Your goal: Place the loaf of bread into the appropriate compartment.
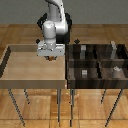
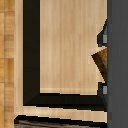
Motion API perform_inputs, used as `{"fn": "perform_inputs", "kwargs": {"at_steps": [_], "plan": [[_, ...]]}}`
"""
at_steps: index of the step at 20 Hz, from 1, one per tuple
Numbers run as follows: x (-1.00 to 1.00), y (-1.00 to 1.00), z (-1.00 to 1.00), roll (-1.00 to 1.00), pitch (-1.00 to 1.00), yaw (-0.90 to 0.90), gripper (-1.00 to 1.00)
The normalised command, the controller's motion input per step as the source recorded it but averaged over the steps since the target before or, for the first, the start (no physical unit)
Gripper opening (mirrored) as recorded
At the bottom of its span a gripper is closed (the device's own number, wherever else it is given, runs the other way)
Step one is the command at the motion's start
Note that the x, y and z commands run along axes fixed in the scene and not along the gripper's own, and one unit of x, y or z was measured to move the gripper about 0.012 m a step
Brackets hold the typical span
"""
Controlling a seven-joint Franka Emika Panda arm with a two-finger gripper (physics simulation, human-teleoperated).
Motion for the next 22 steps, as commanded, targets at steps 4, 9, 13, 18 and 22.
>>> {"fn": "perform_inputs", "kwargs": {"at_steps": [4, 9, 13, 18, 22], "plan": [[0.0, 1.0, 0.0, 0.0, 0.0, 0.0, -1.0], [0.0, 1.0, 0.0, 0.0, 0.0, 0.0, -1.0], [0.0, 1.0, 0.0, 0.0, 0.0, 0.0, -1.0], [0.0, 0.6, 0.0, 0.0, 0.0, 0.0, 1.0], [0.0, 0.0, 0.0, 0.0, 0.0, 0.0, 1.0]]}}
